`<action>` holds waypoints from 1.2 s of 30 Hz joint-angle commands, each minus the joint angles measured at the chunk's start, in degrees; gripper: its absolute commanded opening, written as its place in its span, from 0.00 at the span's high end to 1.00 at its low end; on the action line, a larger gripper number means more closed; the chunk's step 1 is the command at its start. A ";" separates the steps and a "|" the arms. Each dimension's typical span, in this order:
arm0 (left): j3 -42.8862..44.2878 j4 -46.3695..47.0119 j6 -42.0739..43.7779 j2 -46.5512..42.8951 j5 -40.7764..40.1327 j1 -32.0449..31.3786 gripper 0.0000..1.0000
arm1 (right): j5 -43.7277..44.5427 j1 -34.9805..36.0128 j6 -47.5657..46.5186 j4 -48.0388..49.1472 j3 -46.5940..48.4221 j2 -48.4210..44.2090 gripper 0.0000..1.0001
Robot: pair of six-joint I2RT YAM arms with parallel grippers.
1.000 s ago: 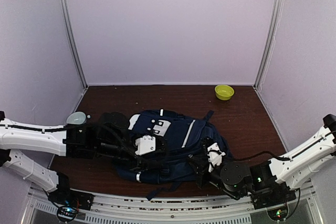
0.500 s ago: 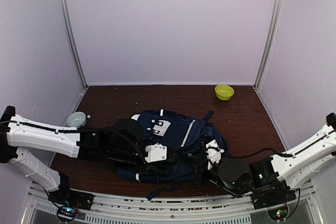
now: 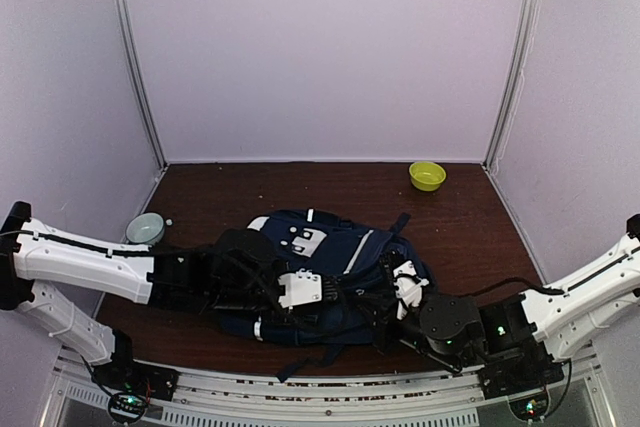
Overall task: Pack the student bag
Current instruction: Hold the upper front pocket of the student bag, then zip the upper front pocket of the student bag.
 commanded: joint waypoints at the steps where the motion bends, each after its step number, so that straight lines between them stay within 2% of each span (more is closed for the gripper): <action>1: 0.23 2.27 0.36 0.80 -5.14 0.38 0.95 | -0.88 0.33 1.00 4.32 2.25 -4.45 1.00; 3: -0.20 2.51 0.71 0.24 -5.01 0.29 1.00 | -0.61 0.33 1.19 4.27 1.55 -5.73 1.00; 12: -2.13 1.43 0.96 -2.17 -3.69 0.29 1.00 | 3.11 -1.00 3.64 -0.70 -2.22 -11.50 1.00; 20: -4.54 1.69 -0.13 -4.55 -3.21 0.33 1.00 | 0.79 -7.26 8.36 -5.18 -7.78 -18.56 1.00; 24: -5.52 1.73 -1.57 -5.78 -3.21 0.35 1.00 | -2.46 -10.88 8.71 -6.29 -9.50 -21.31 1.00; 30: -7.42 6.18 -2.27 -4.41 -4.40 0.58 1.00 | -8.84 -11.28 2.52 -4.58 -10.04 -24.24 1.00; 33: -8.21 10.06 -0.72 -2.18 -3.61 2.68 1.00 | -15.04 -11.29 -0.69 -2.08 -9.97 -24.74 1.00; 36: -5.40 8.68 0.03 -0.16 -1.24 6.14 1.00 | -20.39 -11.20 -1.35 -1.93 -8.79 -23.94 1.00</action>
